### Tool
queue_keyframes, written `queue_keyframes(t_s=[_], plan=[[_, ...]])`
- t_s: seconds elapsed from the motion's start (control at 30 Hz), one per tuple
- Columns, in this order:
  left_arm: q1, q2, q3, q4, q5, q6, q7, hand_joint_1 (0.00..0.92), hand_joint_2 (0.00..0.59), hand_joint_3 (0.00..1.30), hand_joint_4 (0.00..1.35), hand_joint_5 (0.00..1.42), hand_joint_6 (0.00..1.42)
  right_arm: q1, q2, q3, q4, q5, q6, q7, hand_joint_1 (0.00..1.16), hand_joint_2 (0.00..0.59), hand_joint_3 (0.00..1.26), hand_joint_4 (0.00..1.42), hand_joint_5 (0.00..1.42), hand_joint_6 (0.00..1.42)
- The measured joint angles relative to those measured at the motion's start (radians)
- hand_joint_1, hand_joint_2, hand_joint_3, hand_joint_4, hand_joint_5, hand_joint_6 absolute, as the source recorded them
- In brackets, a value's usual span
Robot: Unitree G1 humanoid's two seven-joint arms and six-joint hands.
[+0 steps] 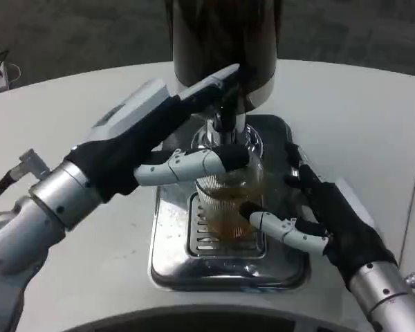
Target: Grasp the cup under the faucet to collect the drink, then remove the cup.
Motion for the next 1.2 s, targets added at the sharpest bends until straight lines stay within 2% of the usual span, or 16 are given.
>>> queue_keyframes(t_s=[0.23, 0.57, 0.93, 1.2], plan=[[0.033, -0.017, 0.055, 0.001, -0.034, -0.011, 0.050, 0.000, 0.084, 0.11, 0.08, 0.19, 0.28, -0.007, 0.000, 0.002, 0.009, 0.005, -0.004, 0.000, 0.74, 0.239, 0.00, 0.00, 0.09, 0.10], [0.095, -0.016, 0.107, -0.001, -0.071, -0.018, 0.072, 0.000, 0.085, 0.15, 0.13, 0.22, 0.32, -0.026, 0.008, 0.010, 0.036, 0.009, -0.019, -0.002, 0.75, 0.239, 0.00, 0.01, 0.10, 0.10], [0.229, 0.037, 0.171, -0.031, -0.075, 0.015, 0.068, 0.000, 0.085, 0.16, 0.15, 0.24, 0.33, -0.081, 0.034, 0.032, 0.085, 0.010, -0.046, -0.003, 0.74, 0.235, 0.00, 0.01, 0.10, 0.10], [0.312, 0.071, 0.192, -0.057, -0.076, 0.038, 0.058, 0.000, 0.082, 0.17, 0.15, 0.24, 0.33, -0.099, 0.040, 0.036, 0.116, 0.011, -0.055, -0.003, 0.74, 0.237, 0.00, 0.02, 0.11, 0.11]])
